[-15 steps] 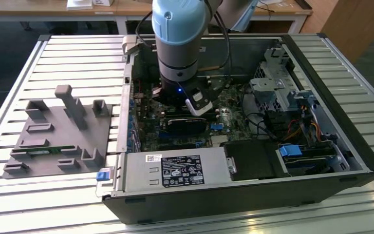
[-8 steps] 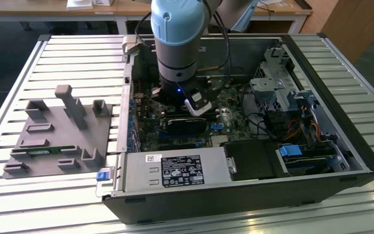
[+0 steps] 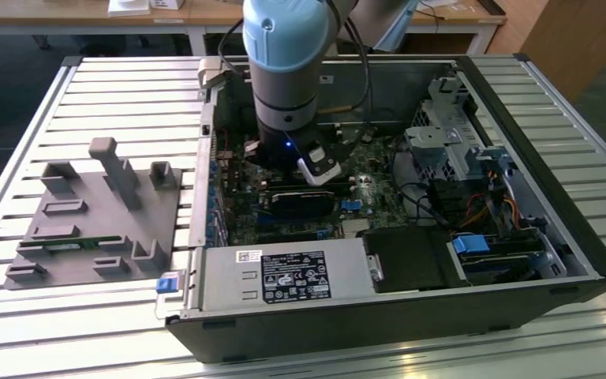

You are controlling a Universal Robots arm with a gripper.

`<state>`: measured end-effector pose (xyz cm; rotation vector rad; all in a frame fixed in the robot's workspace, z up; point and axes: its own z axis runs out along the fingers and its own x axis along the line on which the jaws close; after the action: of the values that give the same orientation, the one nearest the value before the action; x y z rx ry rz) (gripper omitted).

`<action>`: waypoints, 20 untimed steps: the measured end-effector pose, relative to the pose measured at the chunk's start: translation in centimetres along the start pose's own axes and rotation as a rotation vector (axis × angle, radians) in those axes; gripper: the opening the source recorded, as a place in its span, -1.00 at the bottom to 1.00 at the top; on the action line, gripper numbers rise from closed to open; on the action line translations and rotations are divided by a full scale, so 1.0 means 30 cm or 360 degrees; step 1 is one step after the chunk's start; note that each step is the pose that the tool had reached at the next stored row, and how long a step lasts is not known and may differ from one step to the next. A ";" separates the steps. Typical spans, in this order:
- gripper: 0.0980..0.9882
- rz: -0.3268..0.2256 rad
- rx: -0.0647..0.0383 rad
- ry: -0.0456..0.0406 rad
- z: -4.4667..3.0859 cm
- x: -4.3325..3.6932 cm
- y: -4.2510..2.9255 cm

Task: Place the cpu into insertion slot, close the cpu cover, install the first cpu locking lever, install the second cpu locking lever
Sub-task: 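Install the second cpu locking lever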

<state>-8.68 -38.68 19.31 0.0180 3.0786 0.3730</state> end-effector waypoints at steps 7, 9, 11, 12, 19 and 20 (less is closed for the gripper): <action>-0.98 0.0000 -0.0002 0.0000 0.004 0.001 0.009; -0.98 0.0000 -0.0001 0.0000 0.004 0.002 0.009; -0.98 0.0000 -0.0001 0.0000 0.002 0.002 0.010; -0.98 0.0000 -0.0001 0.0000 -0.001 0.002 0.010; -0.98 0.0000 -0.0001 0.0000 -0.044 0.001 0.022; -0.98 0.0000 -0.0001 0.0000 -0.047 0.001 0.023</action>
<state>-8.76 -38.36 20.84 0.0180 3.0784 0.3741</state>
